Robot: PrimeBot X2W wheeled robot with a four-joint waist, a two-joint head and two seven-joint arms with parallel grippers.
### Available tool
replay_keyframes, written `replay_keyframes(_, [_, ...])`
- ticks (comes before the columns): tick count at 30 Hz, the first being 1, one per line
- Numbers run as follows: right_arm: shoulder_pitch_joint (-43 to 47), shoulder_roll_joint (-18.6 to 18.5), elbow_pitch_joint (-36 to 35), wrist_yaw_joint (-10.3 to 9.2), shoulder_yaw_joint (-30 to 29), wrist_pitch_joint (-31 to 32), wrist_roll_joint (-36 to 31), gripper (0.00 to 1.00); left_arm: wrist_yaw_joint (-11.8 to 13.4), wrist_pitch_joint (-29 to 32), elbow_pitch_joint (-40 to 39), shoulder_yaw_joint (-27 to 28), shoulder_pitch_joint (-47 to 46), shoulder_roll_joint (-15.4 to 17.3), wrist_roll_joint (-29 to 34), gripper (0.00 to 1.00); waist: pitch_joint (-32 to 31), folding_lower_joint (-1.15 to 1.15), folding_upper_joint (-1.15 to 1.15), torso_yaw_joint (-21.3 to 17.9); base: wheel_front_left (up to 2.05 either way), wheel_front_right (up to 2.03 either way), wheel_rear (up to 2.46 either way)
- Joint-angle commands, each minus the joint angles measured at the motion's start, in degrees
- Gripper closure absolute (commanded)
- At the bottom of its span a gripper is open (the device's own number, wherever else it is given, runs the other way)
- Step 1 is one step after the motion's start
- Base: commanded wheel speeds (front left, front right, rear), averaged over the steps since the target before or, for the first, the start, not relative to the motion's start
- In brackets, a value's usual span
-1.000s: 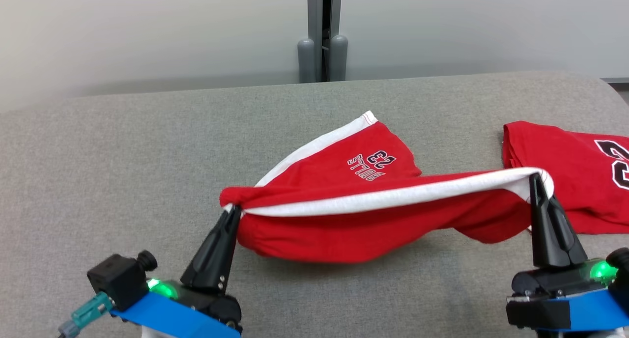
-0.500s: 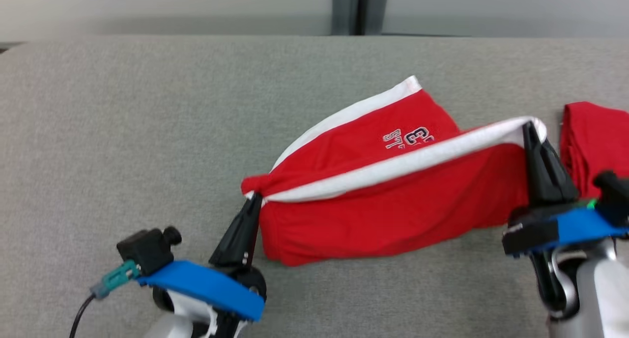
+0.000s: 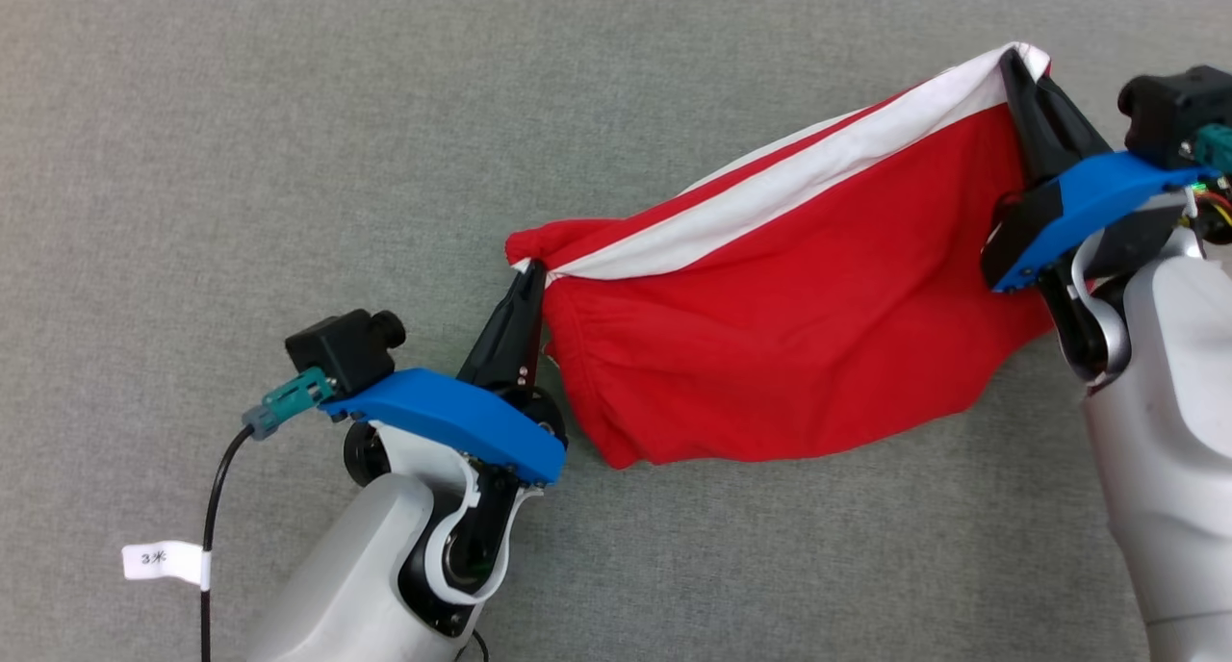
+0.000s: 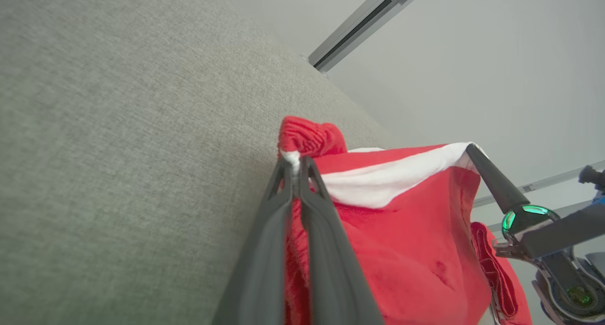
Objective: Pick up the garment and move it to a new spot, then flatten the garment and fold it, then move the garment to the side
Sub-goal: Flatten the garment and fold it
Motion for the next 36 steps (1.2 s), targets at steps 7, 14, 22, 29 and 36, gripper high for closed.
replay_keyframes(7, [-7.03,-1.49,10.58,0.0,2.75,-2.38,0.37,0.0,0.06,-1.83,4.33,-0.42,-3.57,-1.75,1.93,1.0,1.61,-0.01,0.0,1.55,0.0,0.0,0.0])
replay_keyframes(14, [-9.12,-2.5,16.05,0.0,5.56,-4.6,1.23,0.0,0.86,-3.54,4.43,-0.37,-1.73,-0.23,3.37,0.0,0.09,-0.01,0.0,0.51,0.0,0.0,0.0])
replay_keyframes(22, [-7.78,-5.7,18.27,0.0,8.15,-3.58,3.47,0.0,2.24,-2.58,0.99,-2.61,1.58,4.64,6.74,0.0,-3.11,-0.01,0.0,-0.06,0.0,0.0,0.0])
replay_keyframes(29, [-3.51,-8.39,18.23,0.0,11.65,3.68,8.22,0.0,6.4,-5.99,-4.06,-0.43,4.04,9.53,11.36,0.0,-5.32,-0.01,0.0,0.54,0.0,0.0,0.0])
replay_keyframes(36, [1.33,-10.35,16.36,0.0,13.69,10.78,13.61,0.0,10.25,-7.66,-8.5,3.34,6.74,13.41,14.38,0.0,-6.32,-0.01,0.0,1.83,0.0,0.0,0.0])
